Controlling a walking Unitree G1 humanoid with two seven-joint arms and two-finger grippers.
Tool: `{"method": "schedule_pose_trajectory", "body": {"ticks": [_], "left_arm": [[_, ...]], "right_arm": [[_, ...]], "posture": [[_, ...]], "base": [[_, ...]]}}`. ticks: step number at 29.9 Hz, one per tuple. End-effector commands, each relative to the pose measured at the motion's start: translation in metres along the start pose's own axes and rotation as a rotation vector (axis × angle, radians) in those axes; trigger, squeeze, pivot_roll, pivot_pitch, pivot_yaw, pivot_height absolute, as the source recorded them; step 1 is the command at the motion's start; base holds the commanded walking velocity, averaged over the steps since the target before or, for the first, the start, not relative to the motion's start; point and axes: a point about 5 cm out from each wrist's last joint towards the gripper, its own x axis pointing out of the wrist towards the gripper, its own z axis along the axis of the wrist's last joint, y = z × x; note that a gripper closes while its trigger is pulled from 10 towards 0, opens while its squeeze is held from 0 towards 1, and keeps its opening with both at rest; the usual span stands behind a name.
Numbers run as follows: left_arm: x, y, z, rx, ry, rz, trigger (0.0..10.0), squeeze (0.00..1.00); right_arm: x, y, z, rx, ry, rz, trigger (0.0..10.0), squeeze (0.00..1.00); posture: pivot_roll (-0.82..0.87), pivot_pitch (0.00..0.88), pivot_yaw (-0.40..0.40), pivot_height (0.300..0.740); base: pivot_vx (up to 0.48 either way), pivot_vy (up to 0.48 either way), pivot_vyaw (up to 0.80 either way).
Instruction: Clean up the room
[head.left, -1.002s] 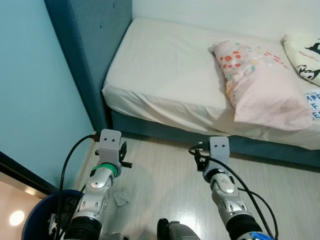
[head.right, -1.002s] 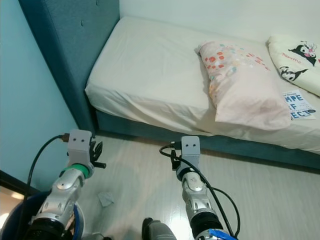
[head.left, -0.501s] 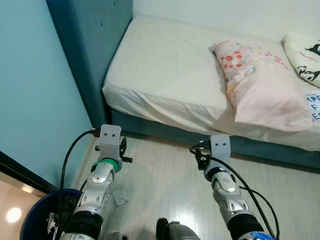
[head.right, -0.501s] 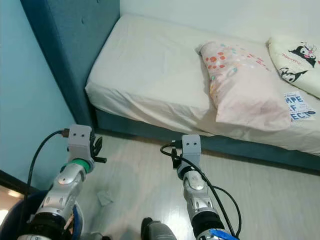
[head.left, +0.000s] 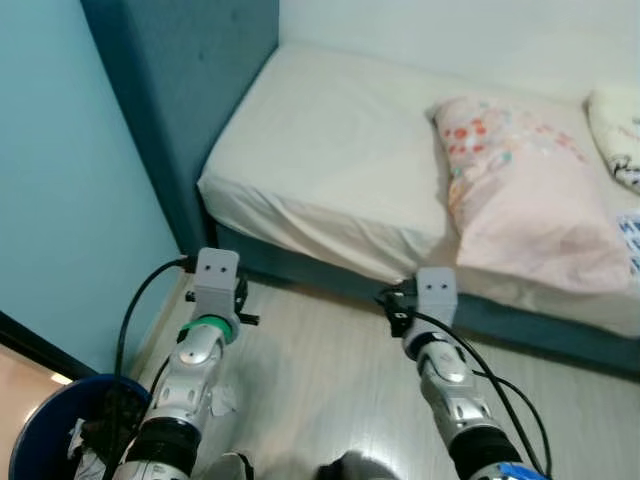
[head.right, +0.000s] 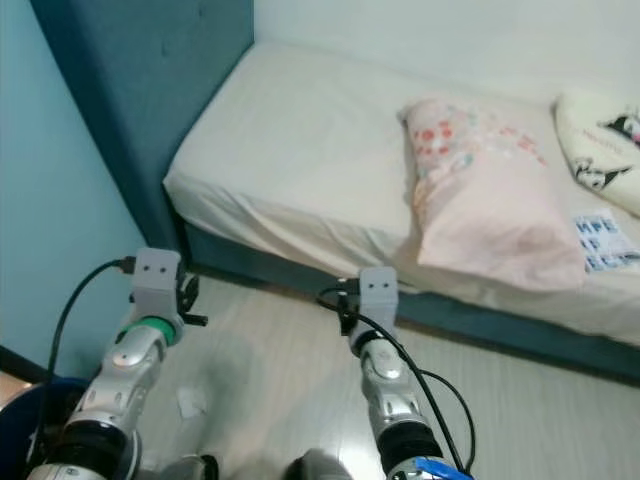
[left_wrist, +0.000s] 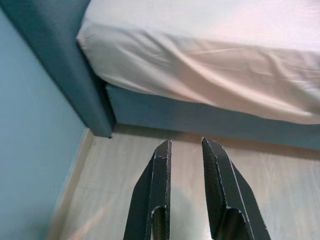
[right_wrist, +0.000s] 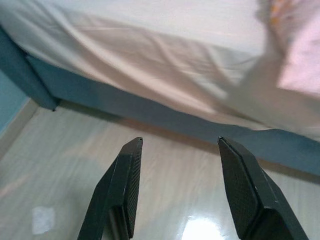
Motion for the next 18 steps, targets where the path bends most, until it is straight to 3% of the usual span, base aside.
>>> {"method": "schedule_pose_trajectory", "body": {"ticks": [1, 18], "left_arm": [[-0.0009, -0.0044, -0.0073, -0.001, 0.032, -0.009, 10.0, 0.0], [0.0054, -0.0089, -0.0016, 0.018, 0.027, -0.037, 10.0, 0.0]], "right_arm": [[-0.0027, -0.0089, -0.0085, 0.003, 0.037, -0.023, 10.0, 0.0], [-0.0064, -0.0128, -0.0127, 0.015, 0.045, -0.046, 10.0, 0.0]], "posture": [[0.04, 0.07, -0.012, 0.74], [0.04, 0.072, 0.0, 0.74]], "base": [[0.0, -0.409, 0.0], [0.0, -0.401, 0.0]]}}
